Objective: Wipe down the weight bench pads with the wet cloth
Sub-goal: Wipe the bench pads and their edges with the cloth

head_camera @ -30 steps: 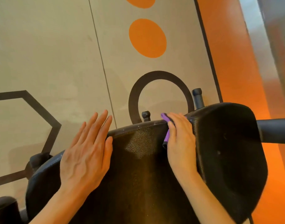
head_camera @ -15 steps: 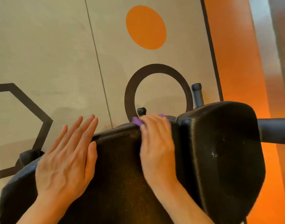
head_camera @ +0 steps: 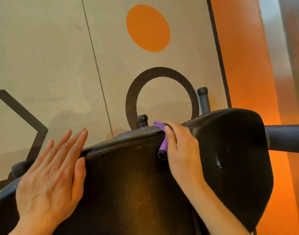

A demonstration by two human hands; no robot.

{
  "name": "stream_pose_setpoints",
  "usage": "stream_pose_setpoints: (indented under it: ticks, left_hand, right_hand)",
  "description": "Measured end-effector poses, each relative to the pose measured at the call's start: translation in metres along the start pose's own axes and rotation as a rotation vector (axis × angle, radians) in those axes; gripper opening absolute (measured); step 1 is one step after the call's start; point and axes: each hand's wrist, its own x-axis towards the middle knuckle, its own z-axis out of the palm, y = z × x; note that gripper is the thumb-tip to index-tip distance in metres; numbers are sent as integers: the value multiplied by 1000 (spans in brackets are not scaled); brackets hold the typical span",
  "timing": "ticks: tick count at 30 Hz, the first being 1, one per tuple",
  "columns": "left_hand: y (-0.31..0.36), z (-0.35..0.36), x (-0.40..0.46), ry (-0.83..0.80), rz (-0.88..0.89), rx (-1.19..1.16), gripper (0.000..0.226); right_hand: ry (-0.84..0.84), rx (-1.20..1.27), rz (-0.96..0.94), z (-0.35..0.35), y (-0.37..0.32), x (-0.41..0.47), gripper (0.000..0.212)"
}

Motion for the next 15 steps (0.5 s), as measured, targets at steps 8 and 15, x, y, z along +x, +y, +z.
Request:
stream_pose_setpoints:
  ticks: [8,15]
  left_hand:
    - [-4,2,0,-24,-2,24,57]
    - [0,3,-1,22,-4,42,58]
  right_hand:
    - [-109,-86,-231,3,-13,-1,34]
    - [9,-195,-146,41,-60,-16,22]
